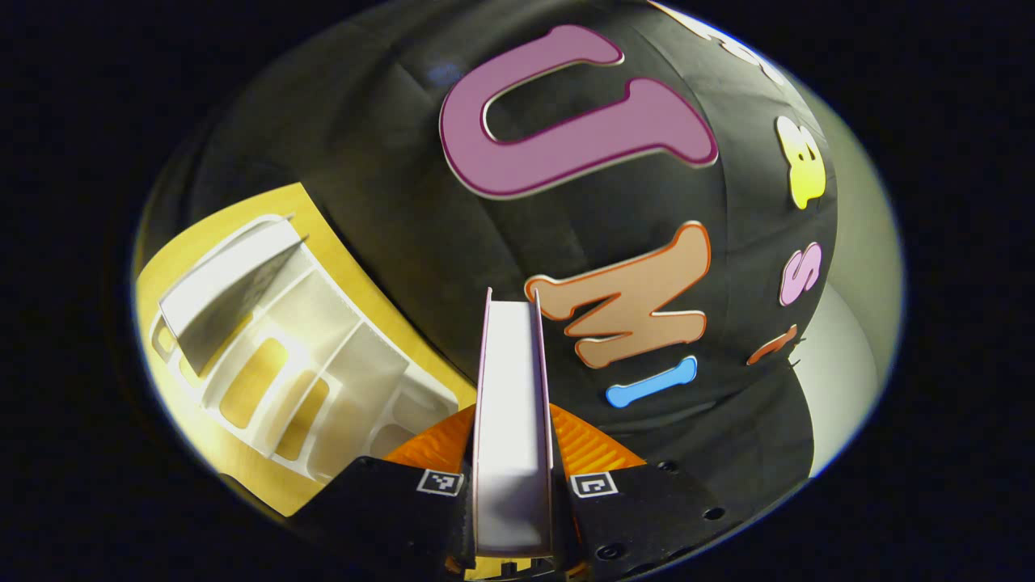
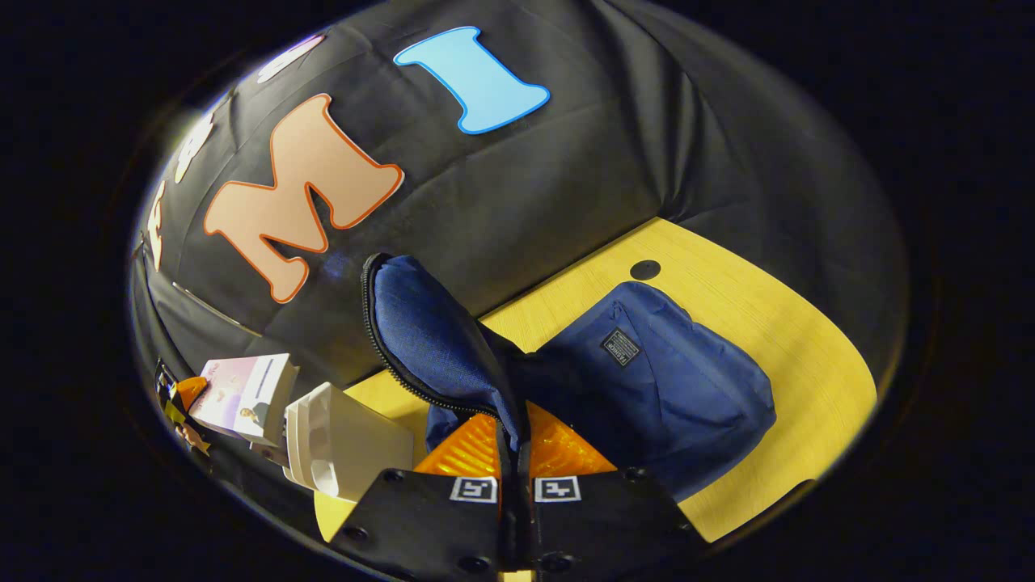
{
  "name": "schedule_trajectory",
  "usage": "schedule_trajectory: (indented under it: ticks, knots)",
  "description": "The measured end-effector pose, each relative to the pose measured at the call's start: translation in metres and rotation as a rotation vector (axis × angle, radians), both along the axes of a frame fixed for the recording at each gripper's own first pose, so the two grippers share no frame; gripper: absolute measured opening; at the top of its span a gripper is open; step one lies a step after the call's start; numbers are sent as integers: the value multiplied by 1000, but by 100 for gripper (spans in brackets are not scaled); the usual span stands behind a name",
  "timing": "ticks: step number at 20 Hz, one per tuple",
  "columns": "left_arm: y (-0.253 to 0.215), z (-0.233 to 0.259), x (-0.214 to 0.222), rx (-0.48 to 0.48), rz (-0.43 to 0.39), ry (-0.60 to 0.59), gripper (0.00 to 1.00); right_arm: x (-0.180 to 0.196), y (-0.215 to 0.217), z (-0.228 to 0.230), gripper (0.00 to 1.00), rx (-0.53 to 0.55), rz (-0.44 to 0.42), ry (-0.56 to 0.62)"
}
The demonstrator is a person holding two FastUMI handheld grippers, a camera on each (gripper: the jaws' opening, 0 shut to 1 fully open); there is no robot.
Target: Open the schoolbag, grab two books from the bookshelf and put them into the schoolbag.
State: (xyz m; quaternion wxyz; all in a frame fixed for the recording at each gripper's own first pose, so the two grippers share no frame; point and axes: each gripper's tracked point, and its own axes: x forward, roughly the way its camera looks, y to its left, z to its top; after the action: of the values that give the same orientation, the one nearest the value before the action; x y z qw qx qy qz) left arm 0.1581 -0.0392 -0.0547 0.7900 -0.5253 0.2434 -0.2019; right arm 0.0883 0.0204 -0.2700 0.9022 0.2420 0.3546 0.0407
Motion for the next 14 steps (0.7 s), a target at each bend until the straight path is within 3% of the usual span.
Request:
schedule_trajectory:
  ticks: [14]
  knots:
    - [-150, -91, -4, 59, -157, 120, 34, 0, 1, 0, 3, 17, 2, -10]
